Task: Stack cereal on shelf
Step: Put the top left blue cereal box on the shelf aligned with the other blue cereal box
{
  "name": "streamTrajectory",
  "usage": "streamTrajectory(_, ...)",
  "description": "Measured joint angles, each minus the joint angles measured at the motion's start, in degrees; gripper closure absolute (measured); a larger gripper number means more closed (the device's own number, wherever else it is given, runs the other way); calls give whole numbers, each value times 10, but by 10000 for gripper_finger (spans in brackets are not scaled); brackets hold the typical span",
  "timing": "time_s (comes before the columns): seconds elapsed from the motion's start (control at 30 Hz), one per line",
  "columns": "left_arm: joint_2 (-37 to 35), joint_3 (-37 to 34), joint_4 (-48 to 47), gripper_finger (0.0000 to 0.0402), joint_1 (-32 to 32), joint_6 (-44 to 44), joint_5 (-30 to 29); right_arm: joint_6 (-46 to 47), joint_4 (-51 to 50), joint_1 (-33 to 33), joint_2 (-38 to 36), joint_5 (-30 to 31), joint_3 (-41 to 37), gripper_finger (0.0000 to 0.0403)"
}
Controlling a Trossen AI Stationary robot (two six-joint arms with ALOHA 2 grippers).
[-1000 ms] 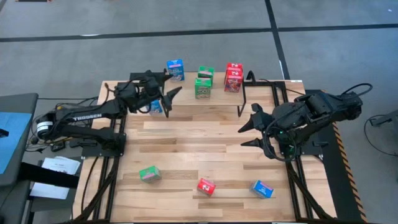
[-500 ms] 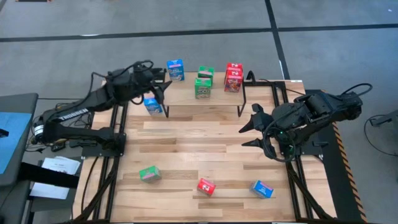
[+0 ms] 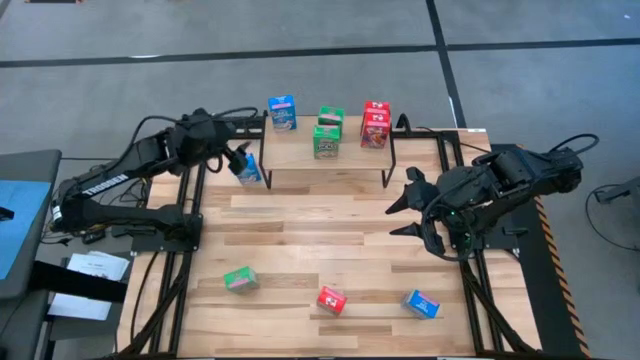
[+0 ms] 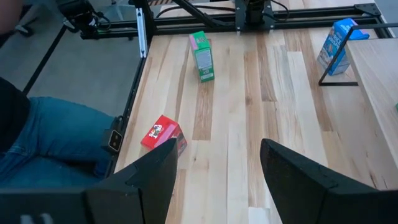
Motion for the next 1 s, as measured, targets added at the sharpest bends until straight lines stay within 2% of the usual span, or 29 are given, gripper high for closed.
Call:
streamTrajectory(0.17,0,0,-89,74,0,-40,-38,0,0,0,0,0,0,148)
streamTrajectory(0.37,0,-14,-100,74,4,-55,-38,0,0,0,0,0,0,148)
streamTrajectory(0.7,28,-16,-154,74,57,-54,19,0,1,0,0,0,0,148)
streamTrajectory(0.9,60,-16,-177,74,78,-34,29,0,3,0,0,1,-16,148)
streamTrajectory(1.0,81,-16,-186,74,86,-13,66,0,-2,0,0,1,-25,148)
